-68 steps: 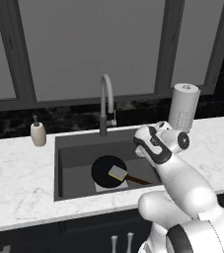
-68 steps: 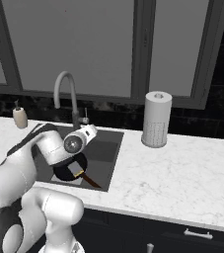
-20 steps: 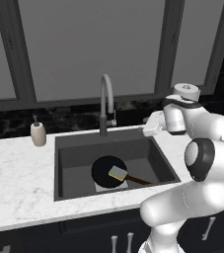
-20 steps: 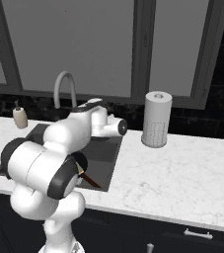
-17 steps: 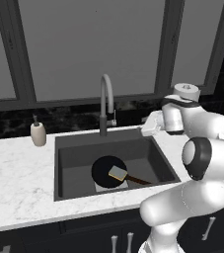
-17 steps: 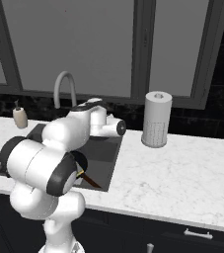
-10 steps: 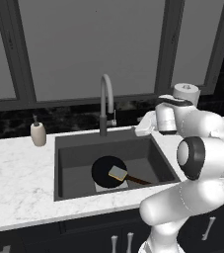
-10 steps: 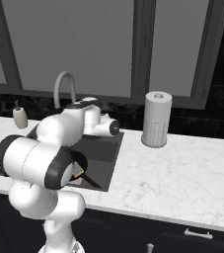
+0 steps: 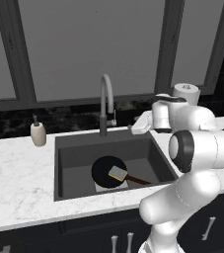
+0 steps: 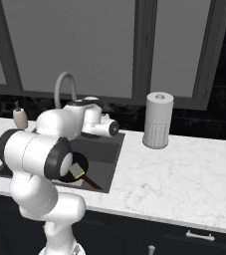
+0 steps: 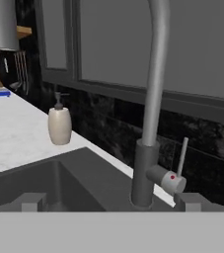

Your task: Pick the pan and sponge and place them into the sink. Then turn on the water.

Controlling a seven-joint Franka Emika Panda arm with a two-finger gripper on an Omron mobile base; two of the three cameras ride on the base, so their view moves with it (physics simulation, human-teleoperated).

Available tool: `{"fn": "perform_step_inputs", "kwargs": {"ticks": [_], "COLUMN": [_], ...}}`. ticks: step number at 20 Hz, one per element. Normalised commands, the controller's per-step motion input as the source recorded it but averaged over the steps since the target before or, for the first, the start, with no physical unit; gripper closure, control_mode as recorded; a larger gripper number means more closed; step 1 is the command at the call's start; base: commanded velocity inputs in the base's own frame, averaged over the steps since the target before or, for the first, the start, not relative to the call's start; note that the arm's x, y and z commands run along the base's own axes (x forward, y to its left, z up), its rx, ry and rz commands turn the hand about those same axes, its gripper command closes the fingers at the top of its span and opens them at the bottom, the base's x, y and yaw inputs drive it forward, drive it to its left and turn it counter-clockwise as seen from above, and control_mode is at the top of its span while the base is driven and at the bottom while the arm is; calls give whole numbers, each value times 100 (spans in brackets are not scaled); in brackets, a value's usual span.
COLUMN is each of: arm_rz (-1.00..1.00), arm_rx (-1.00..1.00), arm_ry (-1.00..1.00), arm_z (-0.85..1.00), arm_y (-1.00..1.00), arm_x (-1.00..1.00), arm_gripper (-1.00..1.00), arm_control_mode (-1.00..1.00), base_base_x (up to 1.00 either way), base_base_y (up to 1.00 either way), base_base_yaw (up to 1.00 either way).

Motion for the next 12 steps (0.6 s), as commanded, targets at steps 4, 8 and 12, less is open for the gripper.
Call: {"fn": "perform_step_inputs", "kwargs": {"ticks": [4, 8, 12], "arm_rz": [0, 0, 0], "arm_rx": [12, 11, 5], "arm_ry": [0, 0, 0], "arm_z": [-5, -4, -3], "arm_y": [0, 6, 17], "arm_x": [18, 15, 18], "arm_gripper": [-100, -100, -100], "arm_control_mode": [-100, -100, -100], "base_base_x": [0, 0, 0], "base_base_y": [0, 0, 0], "base_base_yaw": [0, 0, 0]}}
